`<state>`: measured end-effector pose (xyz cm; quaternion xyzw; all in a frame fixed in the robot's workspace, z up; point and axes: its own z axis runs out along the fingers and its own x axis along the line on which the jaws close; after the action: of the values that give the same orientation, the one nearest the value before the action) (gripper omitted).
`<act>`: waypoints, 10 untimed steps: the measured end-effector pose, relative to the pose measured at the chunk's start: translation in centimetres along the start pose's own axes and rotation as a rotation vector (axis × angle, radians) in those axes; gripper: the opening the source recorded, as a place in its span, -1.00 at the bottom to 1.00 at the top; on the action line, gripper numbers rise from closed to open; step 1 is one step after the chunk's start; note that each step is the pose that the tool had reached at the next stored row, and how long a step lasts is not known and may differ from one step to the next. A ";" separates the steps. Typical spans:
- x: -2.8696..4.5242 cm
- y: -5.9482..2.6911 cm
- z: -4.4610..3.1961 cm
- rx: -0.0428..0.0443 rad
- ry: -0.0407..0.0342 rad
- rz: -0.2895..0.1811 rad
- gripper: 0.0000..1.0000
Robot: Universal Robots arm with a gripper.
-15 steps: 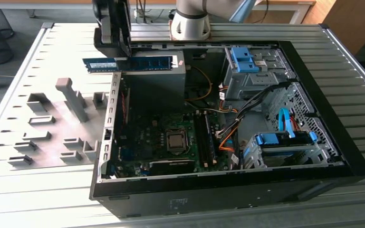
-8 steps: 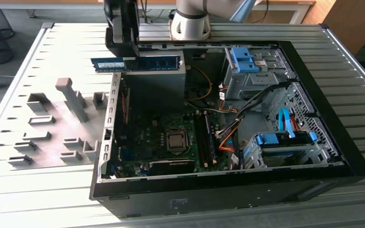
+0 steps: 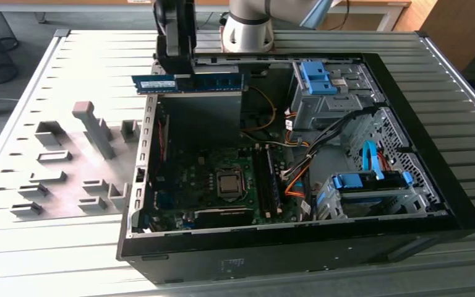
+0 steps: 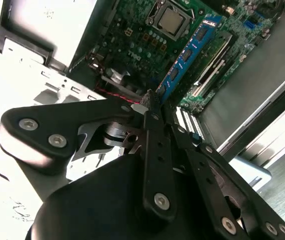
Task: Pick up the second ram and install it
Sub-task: 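Pick up the second ram and move it above second insertion slot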
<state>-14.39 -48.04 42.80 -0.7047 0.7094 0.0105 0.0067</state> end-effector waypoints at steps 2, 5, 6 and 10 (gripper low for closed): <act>0.00 -0.48 0.00 0.0000 0.0000 0.000 -0.72; -0.01 -1.20 -0.01 0.0000 0.0000 0.000 -0.72; -0.01 -1.52 -0.01 0.0000 0.0000 0.000 -0.72; -0.02 -3.12 -0.02 -0.0001 0.0000 0.000 -0.72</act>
<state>-11.27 -48.04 42.80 -0.7047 0.7094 0.0105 0.0066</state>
